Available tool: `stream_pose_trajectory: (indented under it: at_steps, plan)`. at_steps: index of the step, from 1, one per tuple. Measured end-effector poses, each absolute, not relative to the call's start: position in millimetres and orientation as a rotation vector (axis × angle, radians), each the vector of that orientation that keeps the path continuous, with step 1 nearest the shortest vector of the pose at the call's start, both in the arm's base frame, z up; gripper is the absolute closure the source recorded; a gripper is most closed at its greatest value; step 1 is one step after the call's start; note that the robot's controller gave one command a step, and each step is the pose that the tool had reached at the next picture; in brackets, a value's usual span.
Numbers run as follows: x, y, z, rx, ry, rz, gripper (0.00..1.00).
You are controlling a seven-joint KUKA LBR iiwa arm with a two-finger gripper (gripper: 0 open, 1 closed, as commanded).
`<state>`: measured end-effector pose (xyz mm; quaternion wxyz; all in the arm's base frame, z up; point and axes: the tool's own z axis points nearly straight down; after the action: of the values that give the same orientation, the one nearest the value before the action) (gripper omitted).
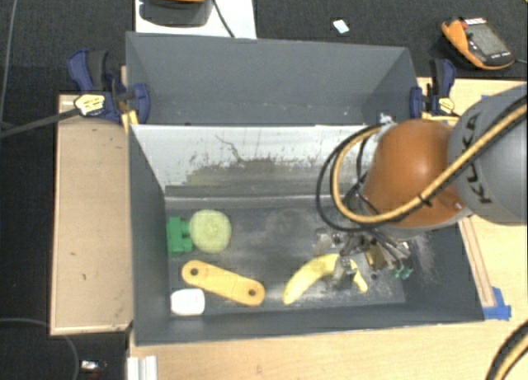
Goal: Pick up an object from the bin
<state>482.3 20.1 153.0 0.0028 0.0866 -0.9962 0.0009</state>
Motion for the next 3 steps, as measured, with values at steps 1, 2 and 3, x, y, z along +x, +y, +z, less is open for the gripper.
stream_pose_trajectory:
  at_steps: [1,2,3]
  plan:
    - [497.5,26.7,191.8,0.284,-3.122,0.003,1.0]
    - [503.1,60.1,191.0,0.401,-3.132,0.007,1.0]
    - [506.9,70.2,243.4,0.593,-3.087,0.006,1.0]
